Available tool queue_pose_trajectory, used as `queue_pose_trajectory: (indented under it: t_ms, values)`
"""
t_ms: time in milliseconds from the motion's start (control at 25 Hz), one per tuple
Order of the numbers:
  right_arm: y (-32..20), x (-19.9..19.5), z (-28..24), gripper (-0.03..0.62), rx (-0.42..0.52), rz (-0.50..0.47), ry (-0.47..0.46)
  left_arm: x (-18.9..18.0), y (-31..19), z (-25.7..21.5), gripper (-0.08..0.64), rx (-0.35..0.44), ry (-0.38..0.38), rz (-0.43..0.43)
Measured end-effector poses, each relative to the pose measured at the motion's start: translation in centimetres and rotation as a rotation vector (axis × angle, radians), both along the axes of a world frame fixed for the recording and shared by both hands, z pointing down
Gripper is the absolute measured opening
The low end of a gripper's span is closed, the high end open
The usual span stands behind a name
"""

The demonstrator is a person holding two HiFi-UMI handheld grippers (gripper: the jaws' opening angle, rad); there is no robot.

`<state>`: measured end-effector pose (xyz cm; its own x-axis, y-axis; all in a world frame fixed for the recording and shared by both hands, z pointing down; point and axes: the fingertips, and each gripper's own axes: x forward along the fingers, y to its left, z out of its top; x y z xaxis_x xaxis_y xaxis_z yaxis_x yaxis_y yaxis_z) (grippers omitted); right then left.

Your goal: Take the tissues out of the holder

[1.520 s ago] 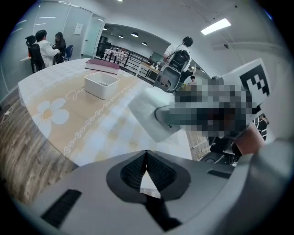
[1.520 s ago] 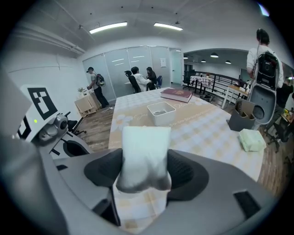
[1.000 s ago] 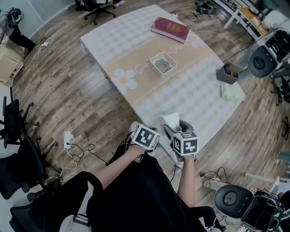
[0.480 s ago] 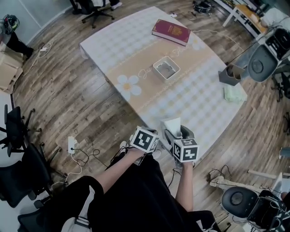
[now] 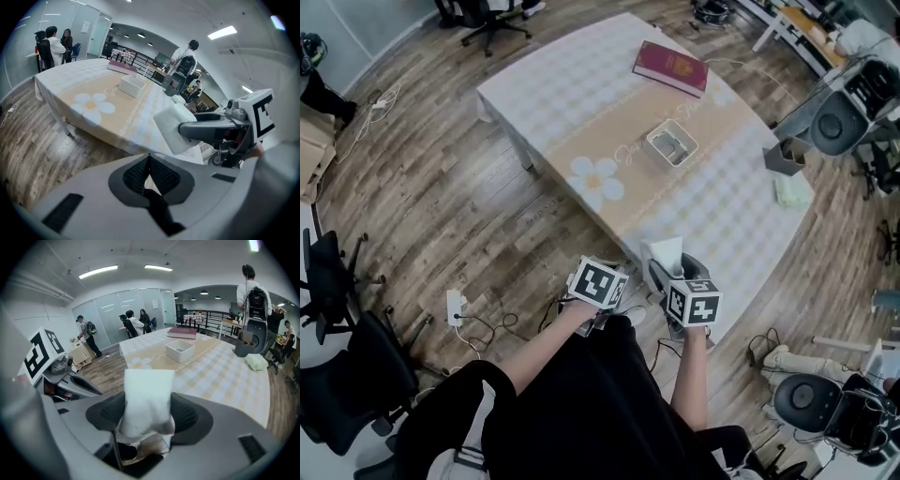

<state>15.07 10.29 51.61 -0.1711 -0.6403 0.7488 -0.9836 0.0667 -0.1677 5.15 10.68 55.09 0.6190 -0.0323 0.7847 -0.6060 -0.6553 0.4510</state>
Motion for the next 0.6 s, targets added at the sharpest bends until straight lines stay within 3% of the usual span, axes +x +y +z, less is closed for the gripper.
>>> queue_pose_trajectory:
  t_ms: [280, 600]
  values:
    - [-1.9, -5.1, 0.8, 0.318, -0.061, 0.052, 0.029, -6.2, -2.3, 0.0, 0.000, -0.011, 0.013, -0.042]
    - [-4.4, -8.6, 1.0, 0.318, -0.066, 0.008, 0.016, -8.6, -4.2, 0.3, 0.000, -0.004, 0.008, -0.085]
